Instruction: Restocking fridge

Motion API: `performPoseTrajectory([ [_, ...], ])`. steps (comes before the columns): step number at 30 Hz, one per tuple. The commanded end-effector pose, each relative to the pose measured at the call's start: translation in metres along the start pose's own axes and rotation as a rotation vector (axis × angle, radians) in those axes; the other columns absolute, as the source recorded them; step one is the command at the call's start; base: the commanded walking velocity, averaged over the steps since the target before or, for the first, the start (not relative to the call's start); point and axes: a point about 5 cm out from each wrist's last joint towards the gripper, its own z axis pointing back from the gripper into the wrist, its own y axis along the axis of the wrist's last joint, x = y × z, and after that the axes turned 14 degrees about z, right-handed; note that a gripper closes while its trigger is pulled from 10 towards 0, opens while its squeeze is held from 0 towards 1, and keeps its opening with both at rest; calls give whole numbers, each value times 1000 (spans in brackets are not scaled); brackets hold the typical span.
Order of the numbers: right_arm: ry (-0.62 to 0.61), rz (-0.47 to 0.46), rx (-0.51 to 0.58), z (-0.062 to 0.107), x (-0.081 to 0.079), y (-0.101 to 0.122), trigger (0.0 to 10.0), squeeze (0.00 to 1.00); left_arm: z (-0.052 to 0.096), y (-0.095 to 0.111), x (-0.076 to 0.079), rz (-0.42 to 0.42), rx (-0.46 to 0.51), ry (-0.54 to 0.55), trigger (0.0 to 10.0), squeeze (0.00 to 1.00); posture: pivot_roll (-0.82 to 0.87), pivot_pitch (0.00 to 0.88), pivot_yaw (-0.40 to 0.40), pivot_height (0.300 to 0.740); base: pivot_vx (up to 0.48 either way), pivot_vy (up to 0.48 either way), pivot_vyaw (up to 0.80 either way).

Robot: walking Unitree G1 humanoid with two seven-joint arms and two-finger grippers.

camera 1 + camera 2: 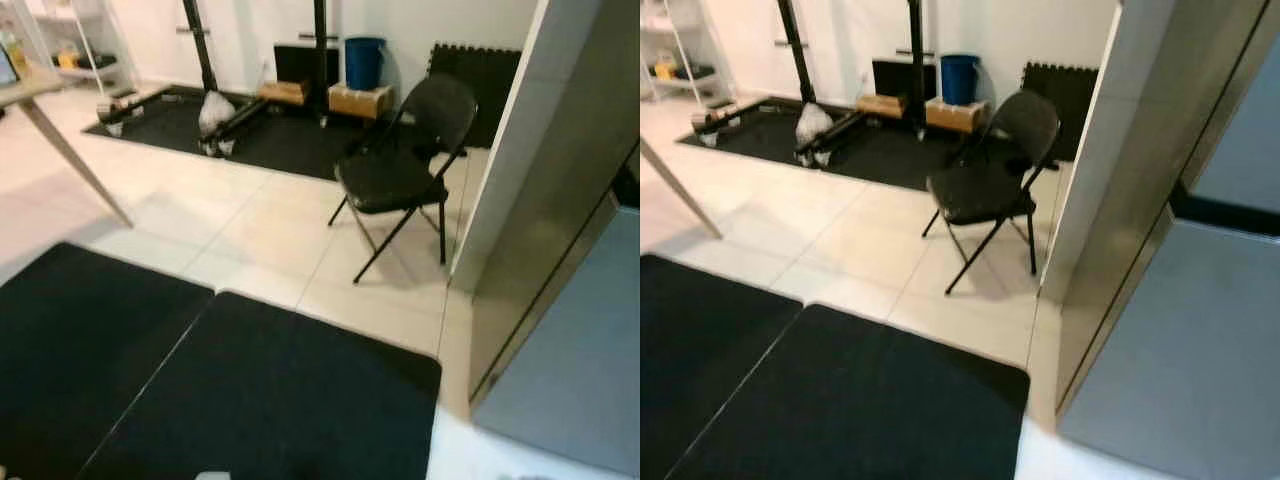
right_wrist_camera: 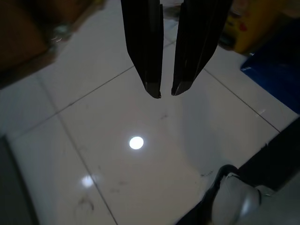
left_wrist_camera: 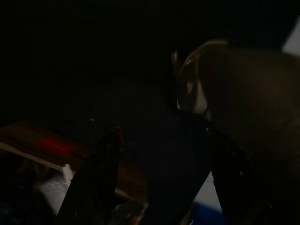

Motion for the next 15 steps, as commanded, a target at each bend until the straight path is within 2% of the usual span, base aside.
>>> performPoseTrajectory([
  [1, -3, 3, 18, -1, 0, 5, 10000, 0, -1, -1, 4, 4, -8, -8, 10000, 0, -94, 0, -38, 740, 0, 0, 769],
  [15, 0, 5, 15, -1, 0, 5, 10000, 0, -1, -1, 4, 6, -7, -3, 10000, 0, -92, 0, -40, 740, 0, 0, 769],
])
